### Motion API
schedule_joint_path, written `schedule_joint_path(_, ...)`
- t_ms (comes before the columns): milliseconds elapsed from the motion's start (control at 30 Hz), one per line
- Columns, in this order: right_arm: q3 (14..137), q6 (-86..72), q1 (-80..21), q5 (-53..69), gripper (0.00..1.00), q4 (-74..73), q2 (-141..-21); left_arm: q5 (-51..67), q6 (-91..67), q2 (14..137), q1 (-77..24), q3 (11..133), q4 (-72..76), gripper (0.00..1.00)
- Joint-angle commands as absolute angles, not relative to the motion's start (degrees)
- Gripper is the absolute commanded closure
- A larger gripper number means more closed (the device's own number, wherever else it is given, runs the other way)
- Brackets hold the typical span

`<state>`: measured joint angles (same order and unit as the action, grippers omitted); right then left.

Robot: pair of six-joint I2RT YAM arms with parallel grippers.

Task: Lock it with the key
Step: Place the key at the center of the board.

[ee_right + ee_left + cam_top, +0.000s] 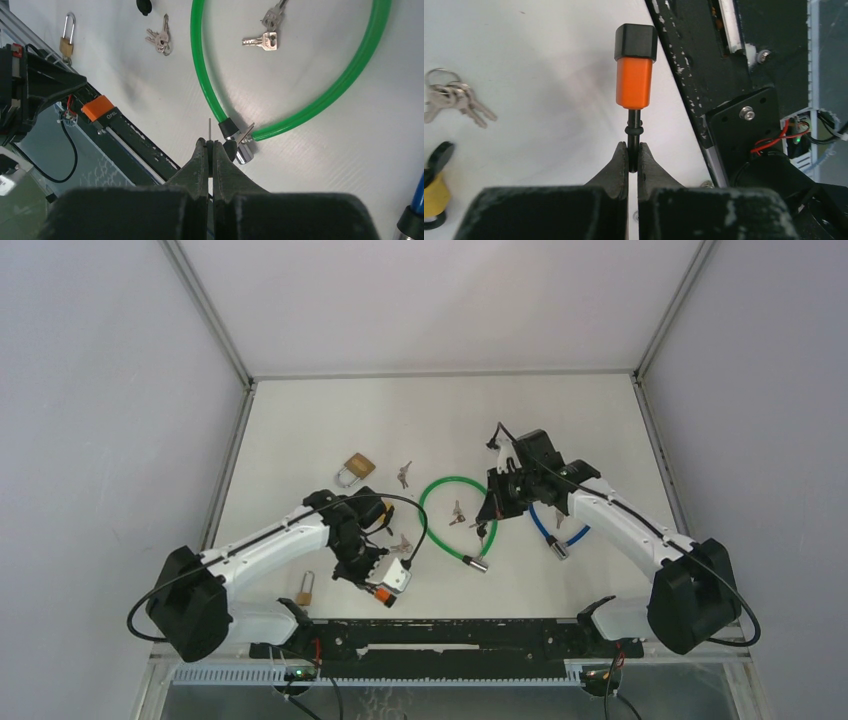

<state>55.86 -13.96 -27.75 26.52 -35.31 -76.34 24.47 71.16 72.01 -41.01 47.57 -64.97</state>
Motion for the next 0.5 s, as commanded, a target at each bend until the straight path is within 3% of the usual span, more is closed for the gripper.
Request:
schedule_joint_path(0, 55.46, -15.29, -28.3, 26.96, 1.0, -32.96, -73.74, 27.25, 73.87, 74.68, -40.6, 49.3, -69.84, 1.0)
schedule_joint_path(467, 50.88, -15.47, -25.79, 29.02, 1.0, -31.77, -71.54, 27.86, 73.6, 73.76, -40.57, 49.59, -69.96, 1.0)
